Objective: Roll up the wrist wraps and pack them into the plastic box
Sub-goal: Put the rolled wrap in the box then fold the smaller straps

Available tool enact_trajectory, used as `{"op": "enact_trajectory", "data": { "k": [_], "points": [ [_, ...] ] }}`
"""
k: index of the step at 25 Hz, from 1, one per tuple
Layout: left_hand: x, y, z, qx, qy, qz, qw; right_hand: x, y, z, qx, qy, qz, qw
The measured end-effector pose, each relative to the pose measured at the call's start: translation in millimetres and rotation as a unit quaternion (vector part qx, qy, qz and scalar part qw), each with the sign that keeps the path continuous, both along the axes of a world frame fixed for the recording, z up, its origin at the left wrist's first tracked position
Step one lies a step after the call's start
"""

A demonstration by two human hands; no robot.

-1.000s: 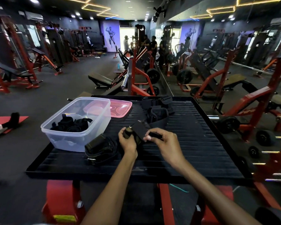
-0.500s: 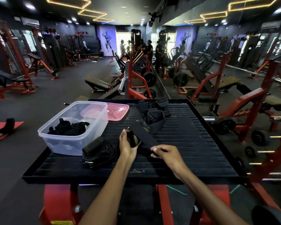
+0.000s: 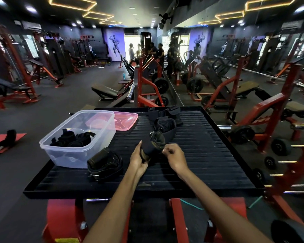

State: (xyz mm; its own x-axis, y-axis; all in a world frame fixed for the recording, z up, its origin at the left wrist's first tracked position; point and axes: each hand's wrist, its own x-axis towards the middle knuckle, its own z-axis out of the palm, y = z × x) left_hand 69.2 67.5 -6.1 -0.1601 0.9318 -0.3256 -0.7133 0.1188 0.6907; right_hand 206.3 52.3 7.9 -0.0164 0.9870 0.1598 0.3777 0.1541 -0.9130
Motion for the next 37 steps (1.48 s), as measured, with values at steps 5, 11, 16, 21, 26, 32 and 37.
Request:
{"op": "enact_trajectory", "data": {
  "k": [5,11,16,21,26,32,37],
  "points": [
    [5,4,-10,0.082,0.114,0.008,0.990,-10,2,8,-0.129,0.255,0.078,0.955],
    [7,1,-14,0.079,0.233,0.054,0.968,-10,-12,10,-0.155,0.433,0.159,0.874],
    [7,-13,-8,0.066,0.424,0.036,0.902,-12,-8,9,-0.073,0.307,0.148,0.937],
    [-1,-37,-3,0.075,0.579,0.065,0.810,-23,-10,-2,-0.063,0.244,0.036,0.967],
    [-11,-90,28,0.188,0.687,0.185,0.678,-49,-18,8,-0.050,0.275,0.054,0.959],
    [-71,-127,11,0.006,0.679,0.280,0.679,-71,-16,1,-0.108,0.270,0.099,0.952],
    [-97,-129,18,-0.018,0.606,0.208,0.768,-79,-11,4,-0.113,0.251,0.143,0.951]
  ]
}}
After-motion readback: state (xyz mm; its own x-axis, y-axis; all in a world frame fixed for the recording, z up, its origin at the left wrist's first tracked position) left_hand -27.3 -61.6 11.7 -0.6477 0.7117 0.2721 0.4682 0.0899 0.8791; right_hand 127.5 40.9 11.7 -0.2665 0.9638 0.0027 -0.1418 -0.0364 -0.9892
